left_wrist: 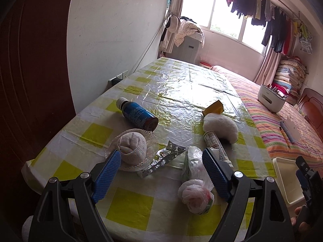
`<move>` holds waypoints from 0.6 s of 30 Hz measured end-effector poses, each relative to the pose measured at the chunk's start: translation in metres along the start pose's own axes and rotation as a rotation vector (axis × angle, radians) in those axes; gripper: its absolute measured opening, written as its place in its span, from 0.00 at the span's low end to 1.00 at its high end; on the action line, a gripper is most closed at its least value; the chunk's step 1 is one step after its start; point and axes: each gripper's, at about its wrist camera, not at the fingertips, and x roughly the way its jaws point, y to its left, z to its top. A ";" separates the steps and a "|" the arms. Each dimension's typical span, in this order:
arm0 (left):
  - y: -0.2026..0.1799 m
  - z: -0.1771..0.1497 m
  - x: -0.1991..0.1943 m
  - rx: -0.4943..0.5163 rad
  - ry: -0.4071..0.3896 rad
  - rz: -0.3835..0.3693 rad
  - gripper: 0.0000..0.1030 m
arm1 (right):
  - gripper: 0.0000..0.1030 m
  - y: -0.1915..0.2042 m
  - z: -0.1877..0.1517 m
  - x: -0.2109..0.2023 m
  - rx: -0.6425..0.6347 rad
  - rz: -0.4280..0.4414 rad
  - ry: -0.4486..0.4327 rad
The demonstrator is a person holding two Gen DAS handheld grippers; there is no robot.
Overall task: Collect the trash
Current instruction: 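Move both grippers back over the table toward the hat and plastic bags, then grasp the beige knitted hat with the left gripper while the right gripper grasps the white plastic bags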
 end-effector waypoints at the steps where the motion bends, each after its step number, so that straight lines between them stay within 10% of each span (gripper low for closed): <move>1: 0.003 -0.001 0.001 -0.005 0.007 0.005 0.78 | 0.83 0.000 0.000 0.000 -0.001 0.000 0.003; 18: 0.043 0.010 0.057 -0.061 0.090 0.021 0.78 | 0.83 0.017 -0.011 0.002 -0.063 0.066 0.030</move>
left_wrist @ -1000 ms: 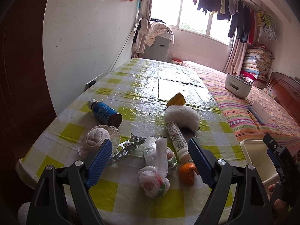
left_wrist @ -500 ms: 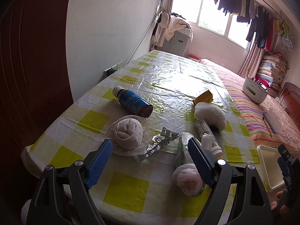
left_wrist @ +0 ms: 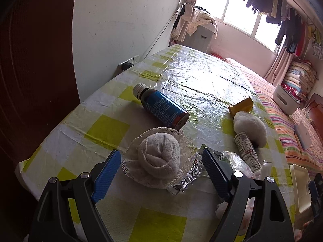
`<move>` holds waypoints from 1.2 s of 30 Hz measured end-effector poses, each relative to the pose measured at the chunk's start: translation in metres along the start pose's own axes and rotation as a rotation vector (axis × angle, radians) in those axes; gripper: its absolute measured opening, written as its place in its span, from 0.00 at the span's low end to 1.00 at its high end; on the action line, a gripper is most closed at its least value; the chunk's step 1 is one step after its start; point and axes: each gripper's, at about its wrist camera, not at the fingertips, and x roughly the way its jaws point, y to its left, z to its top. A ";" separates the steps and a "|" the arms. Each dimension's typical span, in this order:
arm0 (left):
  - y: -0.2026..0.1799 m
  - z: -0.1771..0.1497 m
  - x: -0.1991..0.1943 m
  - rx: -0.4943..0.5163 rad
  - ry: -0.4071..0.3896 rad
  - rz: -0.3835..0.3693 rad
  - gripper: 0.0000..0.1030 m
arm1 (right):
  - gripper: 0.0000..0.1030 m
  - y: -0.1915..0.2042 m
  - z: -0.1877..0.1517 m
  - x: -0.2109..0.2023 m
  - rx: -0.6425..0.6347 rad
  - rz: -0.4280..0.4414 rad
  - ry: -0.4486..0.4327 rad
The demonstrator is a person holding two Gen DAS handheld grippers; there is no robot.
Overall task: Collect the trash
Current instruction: 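Grasp the beige knitted hat with the left gripper while the right gripper grasps the white plastic bags, then carry the plastic bags into the cream bin and open the right gripper while the left gripper lifts the hat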
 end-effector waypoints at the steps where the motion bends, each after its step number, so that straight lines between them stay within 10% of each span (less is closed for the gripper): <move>1: -0.001 0.001 0.003 0.004 0.002 0.000 0.78 | 0.83 0.003 -0.001 -0.003 -0.009 0.035 -0.006; 3: -0.004 0.002 0.009 0.023 0.013 0.003 0.76 | 0.83 0.016 -0.004 -0.005 -0.055 0.115 -0.004; 7: -0.005 0.001 0.020 0.037 0.036 0.008 0.42 | 0.83 0.042 -0.013 -0.006 -0.135 0.259 0.029; 18: 0.009 0.001 0.017 -0.007 0.016 -0.041 0.39 | 0.82 0.123 -0.043 0.011 -0.352 0.423 0.186; 36: 0.016 -0.003 0.000 -0.009 -0.054 -0.037 0.39 | 0.29 0.165 -0.077 0.070 -0.464 0.336 0.413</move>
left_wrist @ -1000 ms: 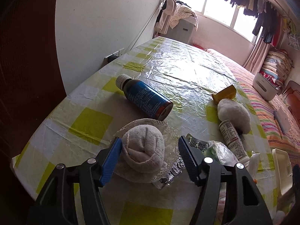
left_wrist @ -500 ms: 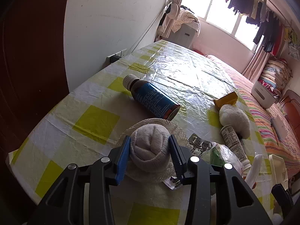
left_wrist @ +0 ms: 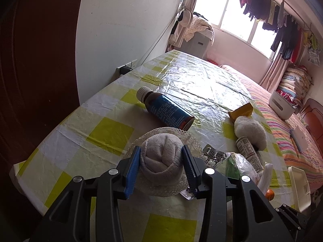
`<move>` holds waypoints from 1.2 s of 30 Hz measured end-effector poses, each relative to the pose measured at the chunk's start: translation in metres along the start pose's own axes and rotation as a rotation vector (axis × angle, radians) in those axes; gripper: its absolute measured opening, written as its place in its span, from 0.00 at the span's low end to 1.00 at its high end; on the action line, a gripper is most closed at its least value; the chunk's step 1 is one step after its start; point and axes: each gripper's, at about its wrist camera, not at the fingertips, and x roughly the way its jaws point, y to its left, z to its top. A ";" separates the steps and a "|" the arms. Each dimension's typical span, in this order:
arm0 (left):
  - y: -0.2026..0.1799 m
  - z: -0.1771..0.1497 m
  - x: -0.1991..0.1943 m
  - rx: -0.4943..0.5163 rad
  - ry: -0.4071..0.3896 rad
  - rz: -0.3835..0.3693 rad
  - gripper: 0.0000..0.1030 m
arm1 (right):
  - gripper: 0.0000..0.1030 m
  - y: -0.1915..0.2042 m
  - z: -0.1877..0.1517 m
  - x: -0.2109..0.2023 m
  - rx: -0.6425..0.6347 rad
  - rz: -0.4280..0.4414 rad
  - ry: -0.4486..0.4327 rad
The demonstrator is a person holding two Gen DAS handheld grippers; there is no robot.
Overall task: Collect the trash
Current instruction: 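Carry the plastic bags into the cream bin and open the right gripper while the left gripper lifts the hat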
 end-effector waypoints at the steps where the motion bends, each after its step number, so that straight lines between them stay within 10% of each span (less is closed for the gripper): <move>1: 0.000 0.000 -0.001 0.003 -0.008 0.002 0.39 | 0.29 -0.001 0.000 -0.002 0.003 0.003 -0.010; 17: -0.019 0.008 -0.033 0.004 -0.137 0.009 0.39 | 0.27 -0.030 -0.003 -0.084 0.102 0.048 -0.281; 36: -0.150 -0.008 -0.071 0.206 -0.151 -0.229 0.39 | 0.27 -0.130 -0.025 -0.160 0.355 -0.146 -0.446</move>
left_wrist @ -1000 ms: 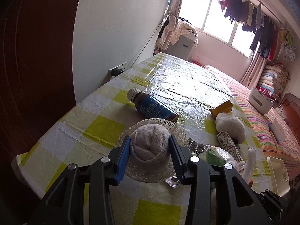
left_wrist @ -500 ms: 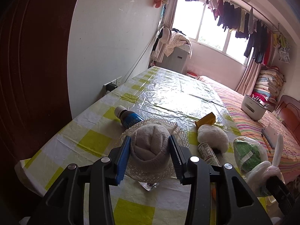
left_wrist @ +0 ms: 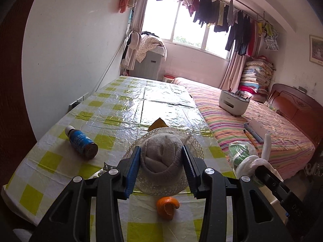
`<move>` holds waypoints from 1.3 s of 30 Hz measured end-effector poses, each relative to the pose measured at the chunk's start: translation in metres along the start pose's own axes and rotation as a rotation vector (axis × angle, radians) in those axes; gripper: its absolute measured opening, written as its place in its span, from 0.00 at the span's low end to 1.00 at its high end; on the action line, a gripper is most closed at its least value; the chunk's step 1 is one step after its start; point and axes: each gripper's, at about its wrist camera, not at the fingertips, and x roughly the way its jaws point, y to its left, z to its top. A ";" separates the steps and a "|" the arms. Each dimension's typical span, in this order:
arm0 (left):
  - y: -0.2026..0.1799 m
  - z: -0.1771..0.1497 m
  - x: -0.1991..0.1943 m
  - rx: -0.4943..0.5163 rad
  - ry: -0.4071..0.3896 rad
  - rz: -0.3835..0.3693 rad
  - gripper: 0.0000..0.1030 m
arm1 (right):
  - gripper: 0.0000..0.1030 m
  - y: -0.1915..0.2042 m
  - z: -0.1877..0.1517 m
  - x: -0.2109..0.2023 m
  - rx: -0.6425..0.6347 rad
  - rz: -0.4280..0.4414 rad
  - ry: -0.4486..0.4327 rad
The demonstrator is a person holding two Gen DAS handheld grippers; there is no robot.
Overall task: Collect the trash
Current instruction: 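Carry the plastic bags into the cream bin and open the right gripper while the left gripper lifts the hat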
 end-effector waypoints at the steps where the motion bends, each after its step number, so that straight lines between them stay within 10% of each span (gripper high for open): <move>1: -0.006 0.000 0.000 0.005 0.003 -0.013 0.39 | 0.27 -0.004 0.000 -0.003 0.006 -0.013 -0.008; 39: -0.102 -0.018 0.017 0.155 0.104 -0.195 0.39 | 0.28 -0.095 -0.003 -0.035 0.240 -0.314 -0.041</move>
